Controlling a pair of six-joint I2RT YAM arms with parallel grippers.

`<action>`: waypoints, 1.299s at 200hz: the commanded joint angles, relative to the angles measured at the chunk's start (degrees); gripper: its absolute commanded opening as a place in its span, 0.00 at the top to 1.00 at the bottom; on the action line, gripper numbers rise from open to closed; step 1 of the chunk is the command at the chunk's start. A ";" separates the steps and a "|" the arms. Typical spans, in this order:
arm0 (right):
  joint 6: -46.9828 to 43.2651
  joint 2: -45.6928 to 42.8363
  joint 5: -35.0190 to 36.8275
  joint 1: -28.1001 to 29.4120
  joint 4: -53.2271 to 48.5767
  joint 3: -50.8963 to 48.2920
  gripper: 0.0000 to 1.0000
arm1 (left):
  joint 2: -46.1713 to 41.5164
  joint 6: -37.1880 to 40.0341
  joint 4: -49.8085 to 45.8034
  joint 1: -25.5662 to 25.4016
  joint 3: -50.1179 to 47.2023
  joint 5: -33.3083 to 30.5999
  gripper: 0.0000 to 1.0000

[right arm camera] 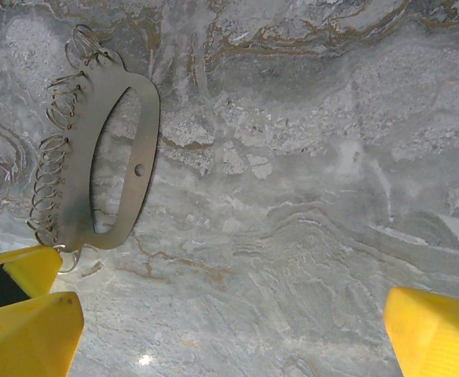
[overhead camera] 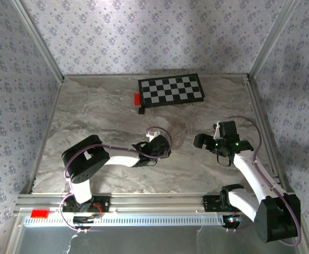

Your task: Put the keys on the keyring

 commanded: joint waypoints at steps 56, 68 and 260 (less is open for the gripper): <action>-1.07 -0.45 -0.97 -0.99 -0.86 -0.42 0.00 | 3.74 3.11 1.02 0.22 2.24 1.90 0.87; -1.11 -0.43 -0.98 -0.95 -0.62 -0.50 0.00 | 3.90 3.44 0.98 0.22 2.48 2.22 0.88; -1.42 -0.30 -1.01 -1.72 -0.60 -0.53 0.00 | 6.28 8.28 -0.30 0.04 6.38 2.27 0.89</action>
